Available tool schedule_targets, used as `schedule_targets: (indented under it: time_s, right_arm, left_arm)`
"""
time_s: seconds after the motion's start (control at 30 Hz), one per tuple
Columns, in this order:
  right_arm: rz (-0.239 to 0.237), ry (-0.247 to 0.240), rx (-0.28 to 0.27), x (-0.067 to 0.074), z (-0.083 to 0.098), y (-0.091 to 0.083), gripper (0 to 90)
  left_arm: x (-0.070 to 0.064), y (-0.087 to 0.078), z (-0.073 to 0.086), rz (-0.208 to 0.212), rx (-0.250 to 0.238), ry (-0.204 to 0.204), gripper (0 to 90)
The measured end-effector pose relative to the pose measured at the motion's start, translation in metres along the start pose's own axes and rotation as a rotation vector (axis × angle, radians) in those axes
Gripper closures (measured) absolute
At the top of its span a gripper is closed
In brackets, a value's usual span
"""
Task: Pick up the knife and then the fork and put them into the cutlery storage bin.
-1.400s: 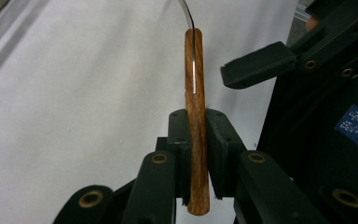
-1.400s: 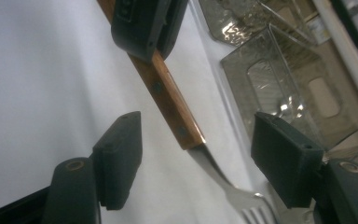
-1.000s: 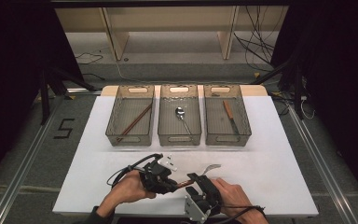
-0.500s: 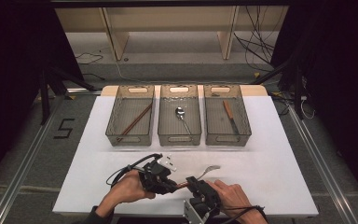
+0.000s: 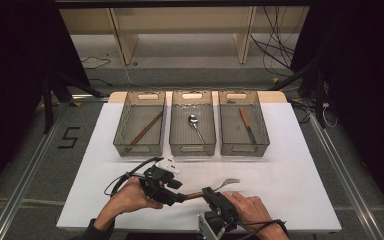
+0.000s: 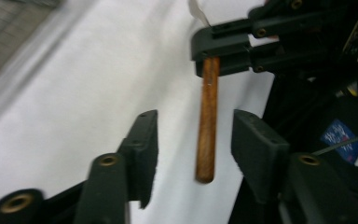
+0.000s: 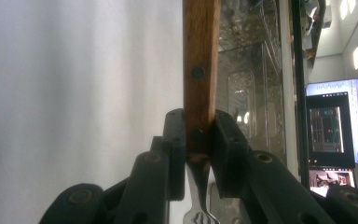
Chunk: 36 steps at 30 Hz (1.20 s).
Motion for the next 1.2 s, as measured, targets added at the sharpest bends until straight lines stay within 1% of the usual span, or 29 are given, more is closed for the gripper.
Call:
schedule_targets:
  time_s: [0.03,0.07,0.1,0.13,0.17,0.2,0.27,0.3,0.43,0.53,0.57,0.6,0.67,0.7,0.73,0.77,0.8,0.83,0.87,0.9,1.03,1.07,1.1,1.2]
  right_arm:
    - [0.002,-0.002,-0.003,-0.001,0.001,0.000,77.7]
    - [0.005,0.011,0.004,-0.001,0.002,0.001,77.7]
    - [0.002,0.011,0.012,-0.002,0.004,0.001,77.7]
    - [0.002,0.032,0.026,-0.002,0.005,0.000,77.7]
    - [0.007,0.030,0.019,-0.004,0.007,0.001,77.7]
    - [-0.004,0.036,0.019,-0.006,0.008,0.001,77.7]
    - [-0.001,0.056,0.020,-0.012,0.013,0.002,77.7]
    - [-0.006,0.074,0.025,-0.015,0.015,0.002,77.7]
    - [-0.016,0.130,0.038,-0.027,0.025,0.003,77.7]
    - [-0.042,0.195,0.048,-0.038,0.033,0.004,77.7]
    - [-0.042,0.224,0.049,-0.042,0.036,0.005,77.6]
    - [-0.054,0.246,0.055,-0.047,0.038,0.006,77.7]
    - [-0.092,0.314,0.063,-0.058,0.043,0.007,77.6]
    - [-0.118,0.355,0.071,-0.064,0.045,0.008,77.6]
    - [-0.130,0.387,0.075,-0.070,0.047,0.009,77.6]
    - [-0.147,0.412,0.077,-0.074,0.048,0.010,77.6]
    - [-0.168,0.455,0.073,-0.083,0.051,0.012,77.6]
    - [-0.184,0.495,0.073,-0.088,0.052,0.013,77.6]
    - [-0.196,0.518,0.067,-0.094,0.054,0.014,77.6]
    - [-0.220,0.556,0.064,-0.099,0.055,0.016,77.6]
    - [-0.296,0.666,0.036,-0.119,0.064,0.023,77.5]
    - [-0.317,0.689,0.029,-0.122,0.066,0.025,77.6]
    - [-0.335,0.712,0.025,-0.125,0.068,0.027,77.6]
    - [-0.362,0.749,0.026,-0.131,0.073,0.031,77.5]
  left_arm:
    - [0.003,-0.004,0.002,-0.006,-0.023,-0.015,45.0]
    - [0.006,-0.007,0.004,-0.010,-0.041,-0.032,41.9]
    - [0.008,-0.010,0.006,-0.014,-0.055,-0.038,40.5]
    - [0.010,-0.013,0.008,-0.021,-0.071,-0.048,38.6]
    - [0.011,-0.016,0.009,-0.030,-0.084,-0.054,36.9]
    - [0.013,-0.019,0.011,-0.040,-0.109,-0.070,35.9]
    - [0.017,-0.023,0.015,-0.058,-0.130,-0.085,33.2]
    - [0.018,-0.024,0.017,-0.068,-0.142,-0.093,31.8]
    - [0.021,-0.025,0.025,-0.083,-0.183,-0.108,27.7]
    - [0.023,-0.020,0.035,-0.100,-0.213,-0.113,25.7]
    - [0.024,-0.017,0.039,-0.100,-0.227,-0.124,25.5]
    - [0.025,-0.014,0.043,-0.103,-0.239,-0.135,25.1]
    - [0.027,-0.008,0.051,-0.110,-0.274,-0.161,24.8]
    - [0.028,-0.006,0.054,-0.115,-0.284,-0.163,24.8]
    - [0.029,-0.004,0.056,-0.121,-0.291,-0.167,24.8]
    - [0.030,-0.001,0.058,-0.128,-0.300,-0.176,24.8]
    - [0.030,0.001,0.059,-0.125,-0.309,-0.186,24.8]
    - [0.030,0.003,0.060,-0.120,-0.313,-0.189,24.8]
    - [0.030,0.005,0.060,-0.124,-0.309,-0.187,24.7]
    - [0.030,0.007,0.061,-0.130,-0.305,-0.181,24.3]
    - [0.027,0.012,0.063,-0.134,-0.304,-0.174,22.5]
    - [0.027,0.013,0.064,-0.140,-0.300,-0.168,22.1]
    - [0.027,0.014,0.065,-0.143,-0.306,-0.172,21.8]
    - [0.027,0.015,0.068,-0.147,-0.325,-0.177,21.6]
Point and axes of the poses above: each handheld gripper's, and its own axes: y roughly forward along the jaws, z roughly out of its underside, x roughly to its left, the point moved 1 cm from there along y, roughly forward along the jaws, and after that the axes turned 15 degrees about x, right-handed, at the moved point
